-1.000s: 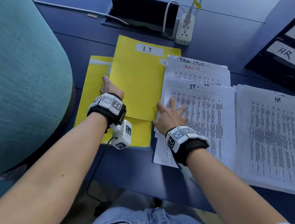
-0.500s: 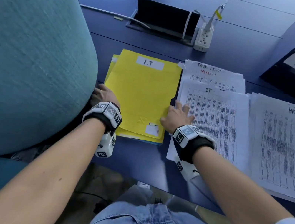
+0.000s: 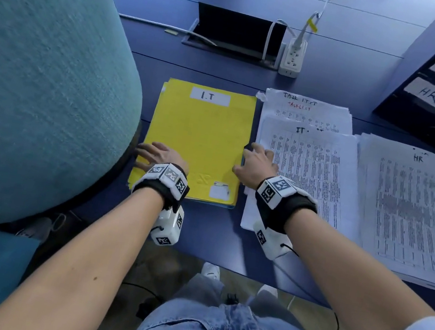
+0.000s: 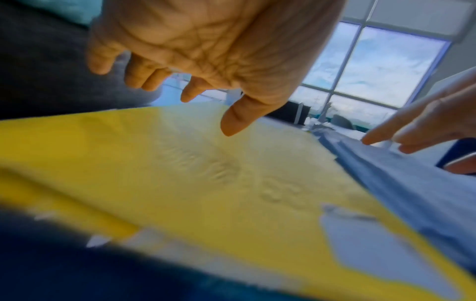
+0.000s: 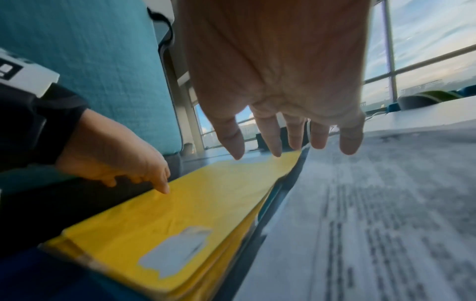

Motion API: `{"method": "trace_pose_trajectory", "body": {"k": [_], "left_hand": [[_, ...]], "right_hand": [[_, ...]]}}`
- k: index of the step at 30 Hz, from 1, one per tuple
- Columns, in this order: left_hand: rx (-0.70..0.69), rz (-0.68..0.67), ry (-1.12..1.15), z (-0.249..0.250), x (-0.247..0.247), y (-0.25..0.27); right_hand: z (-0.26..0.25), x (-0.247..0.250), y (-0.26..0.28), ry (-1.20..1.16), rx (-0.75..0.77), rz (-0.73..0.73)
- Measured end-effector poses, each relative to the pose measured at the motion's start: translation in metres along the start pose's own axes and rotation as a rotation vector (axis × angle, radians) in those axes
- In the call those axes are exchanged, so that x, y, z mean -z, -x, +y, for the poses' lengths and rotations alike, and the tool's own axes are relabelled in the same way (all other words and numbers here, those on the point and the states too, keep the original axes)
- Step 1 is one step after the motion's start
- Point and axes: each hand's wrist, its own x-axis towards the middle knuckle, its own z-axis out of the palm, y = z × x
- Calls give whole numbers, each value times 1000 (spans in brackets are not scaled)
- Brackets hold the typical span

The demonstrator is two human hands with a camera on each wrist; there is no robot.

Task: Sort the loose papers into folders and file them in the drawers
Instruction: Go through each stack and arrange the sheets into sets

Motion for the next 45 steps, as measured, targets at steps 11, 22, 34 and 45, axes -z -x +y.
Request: {"method": "trace_pose_trajectory", "body": {"k": [11, 22, 34, 45], "left_hand": [[-649, -62, 46, 162, -9, 99], [-935, -299, -138, 267, -124, 194], [-805, -192, -499, 292, -150, 209], [-782, -210, -553, 299, -149, 216]], "right_hand": [[145, 72, 33, -310, -237, 338], [333, 80, 89, -301, -622, 221], [399, 120, 28, -137, -420, 193], [408, 139, -34, 21, -383, 105]]}}
